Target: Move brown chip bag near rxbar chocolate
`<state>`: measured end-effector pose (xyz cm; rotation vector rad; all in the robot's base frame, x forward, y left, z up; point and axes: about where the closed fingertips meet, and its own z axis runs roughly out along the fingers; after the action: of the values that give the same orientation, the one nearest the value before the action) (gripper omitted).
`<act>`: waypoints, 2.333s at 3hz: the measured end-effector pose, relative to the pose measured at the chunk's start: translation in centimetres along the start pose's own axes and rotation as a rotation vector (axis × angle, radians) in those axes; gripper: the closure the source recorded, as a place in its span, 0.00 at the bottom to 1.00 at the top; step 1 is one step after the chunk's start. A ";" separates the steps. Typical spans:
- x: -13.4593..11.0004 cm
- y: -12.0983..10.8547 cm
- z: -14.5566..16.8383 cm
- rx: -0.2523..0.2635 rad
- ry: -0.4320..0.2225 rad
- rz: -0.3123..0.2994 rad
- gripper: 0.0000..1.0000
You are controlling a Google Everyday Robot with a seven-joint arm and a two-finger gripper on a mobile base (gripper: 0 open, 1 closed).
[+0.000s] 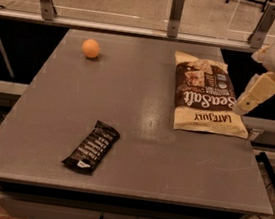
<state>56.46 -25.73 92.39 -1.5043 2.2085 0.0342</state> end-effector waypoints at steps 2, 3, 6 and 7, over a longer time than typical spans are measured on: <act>-1.7 -3.8 7.8 -0.039 -0.135 0.028 0.00; -3.3 -5.1 10.4 -0.027 -0.184 0.011 0.17; -4.1 -5.3 11.8 -0.045 -0.199 0.021 0.87; -4.2 -5.3 11.6 -0.045 -0.199 0.021 1.00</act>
Offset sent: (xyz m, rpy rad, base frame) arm 0.1032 0.0381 -0.0740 0.2077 -0.0731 0.0611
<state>66.58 -21.03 84.92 -1.4351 2.0769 0.2315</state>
